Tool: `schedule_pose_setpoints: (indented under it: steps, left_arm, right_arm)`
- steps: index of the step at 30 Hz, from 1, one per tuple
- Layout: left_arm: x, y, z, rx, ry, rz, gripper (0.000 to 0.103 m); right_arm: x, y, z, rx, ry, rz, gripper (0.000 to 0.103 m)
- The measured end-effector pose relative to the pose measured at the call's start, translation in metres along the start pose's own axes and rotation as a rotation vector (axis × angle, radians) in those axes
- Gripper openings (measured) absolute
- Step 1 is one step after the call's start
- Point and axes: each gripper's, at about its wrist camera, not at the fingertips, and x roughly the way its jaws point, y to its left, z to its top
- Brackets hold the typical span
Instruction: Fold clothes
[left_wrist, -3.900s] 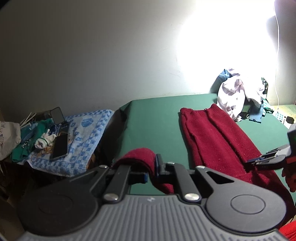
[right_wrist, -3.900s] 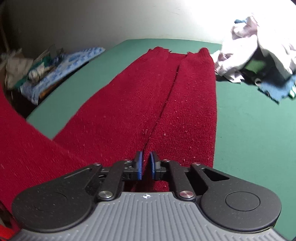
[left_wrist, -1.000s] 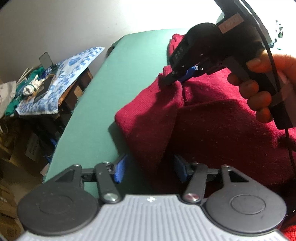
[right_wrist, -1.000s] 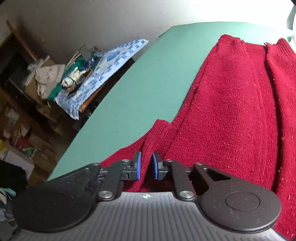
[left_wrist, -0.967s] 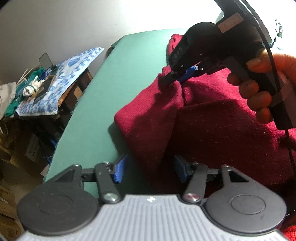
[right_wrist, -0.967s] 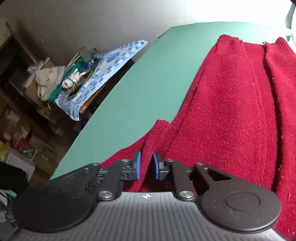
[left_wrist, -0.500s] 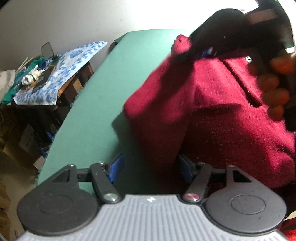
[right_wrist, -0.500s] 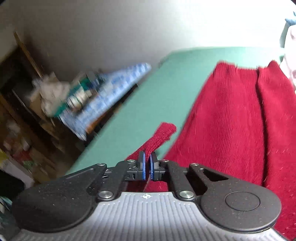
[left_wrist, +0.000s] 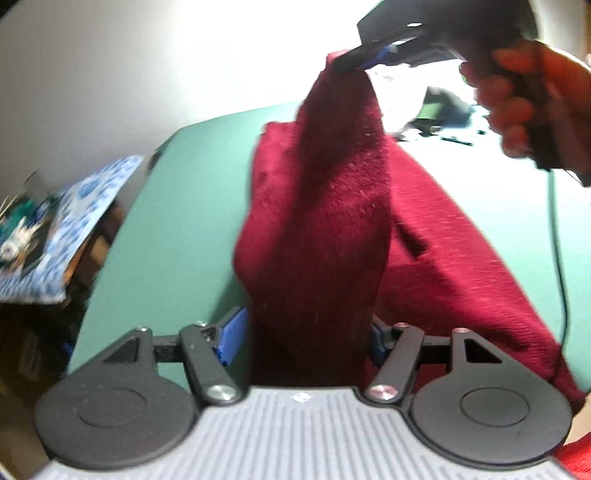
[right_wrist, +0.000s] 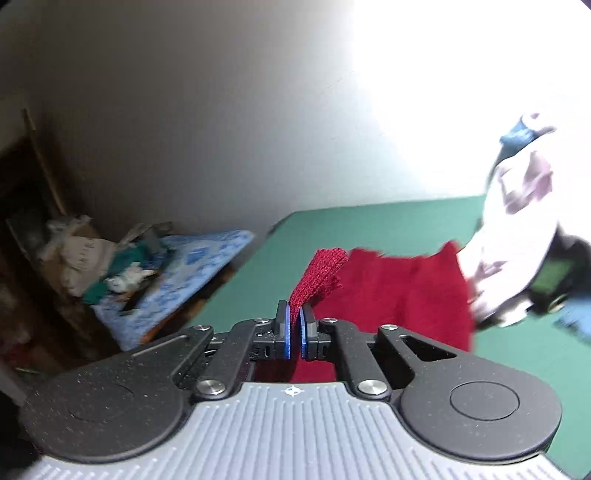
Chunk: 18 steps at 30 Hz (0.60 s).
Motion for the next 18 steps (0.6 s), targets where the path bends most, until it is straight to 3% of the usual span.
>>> schedule_pose_setpoints:
  steps: [5,18]
  left_arm:
    - [0.006,-0.029,0.011,0.079,-0.017,-0.084,0.069]
    - [0.027,-0.077,0.016,0.163,0.006,-0.203,0.075]
  right_arm:
    - [0.009,-0.023,0.009,-0.067,-0.01,-0.102,0.005]
    - [0.061,-0.061,0.024,-0.206,0.01,-0.21,0.005]
